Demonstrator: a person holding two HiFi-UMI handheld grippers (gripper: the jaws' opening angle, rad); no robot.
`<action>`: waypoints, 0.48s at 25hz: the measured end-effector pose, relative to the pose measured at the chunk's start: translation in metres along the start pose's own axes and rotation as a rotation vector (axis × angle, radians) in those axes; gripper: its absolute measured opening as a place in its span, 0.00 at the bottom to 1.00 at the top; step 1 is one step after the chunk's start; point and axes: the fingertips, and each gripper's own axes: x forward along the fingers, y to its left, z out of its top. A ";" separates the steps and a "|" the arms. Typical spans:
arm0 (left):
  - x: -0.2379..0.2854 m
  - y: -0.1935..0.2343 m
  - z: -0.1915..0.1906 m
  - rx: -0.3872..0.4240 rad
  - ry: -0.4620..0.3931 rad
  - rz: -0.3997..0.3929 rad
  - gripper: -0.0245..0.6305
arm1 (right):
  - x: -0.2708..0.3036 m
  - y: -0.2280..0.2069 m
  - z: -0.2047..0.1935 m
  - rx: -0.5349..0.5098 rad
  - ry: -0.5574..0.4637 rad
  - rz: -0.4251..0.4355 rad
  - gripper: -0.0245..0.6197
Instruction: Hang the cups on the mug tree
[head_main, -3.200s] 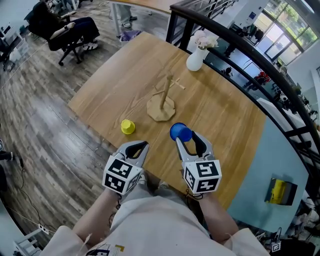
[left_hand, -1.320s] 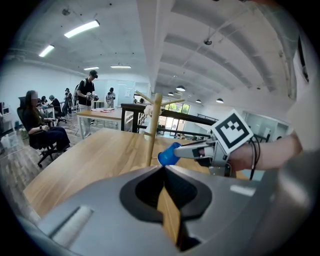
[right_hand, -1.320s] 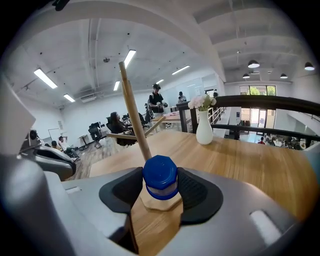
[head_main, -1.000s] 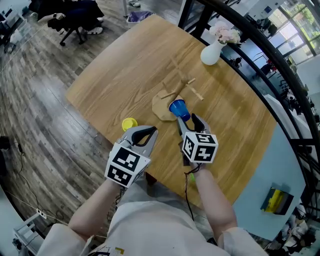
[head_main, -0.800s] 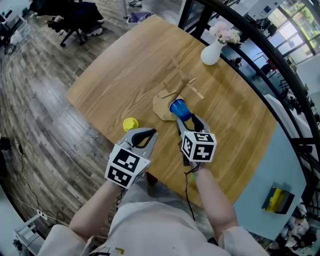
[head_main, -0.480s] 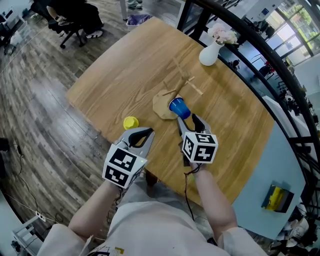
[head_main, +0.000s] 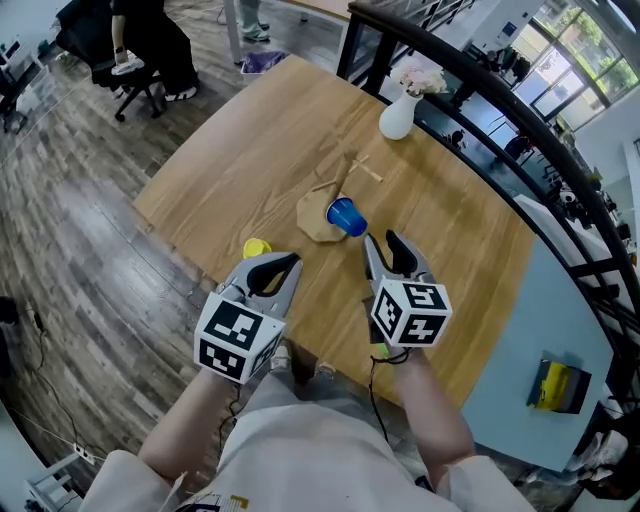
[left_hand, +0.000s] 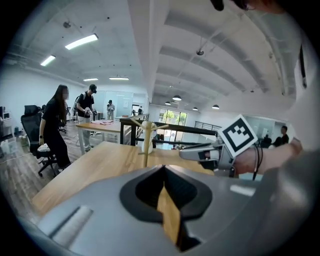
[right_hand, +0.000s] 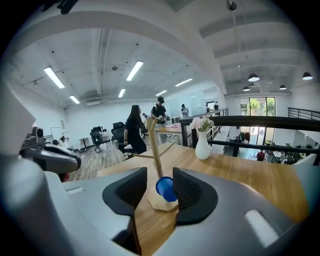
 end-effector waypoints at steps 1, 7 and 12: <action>-0.005 -0.003 0.006 0.005 -0.014 -0.002 0.04 | -0.008 0.003 0.004 -0.002 -0.016 0.004 0.29; -0.037 -0.020 0.036 0.029 -0.099 -0.012 0.04 | -0.058 0.029 0.027 -0.036 -0.106 0.041 0.20; -0.056 -0.031 0.043 0.029 -0.125 -0.010 0.04 | -0.097 0.052 0.039 -0.080 -0.157 0.072 0.11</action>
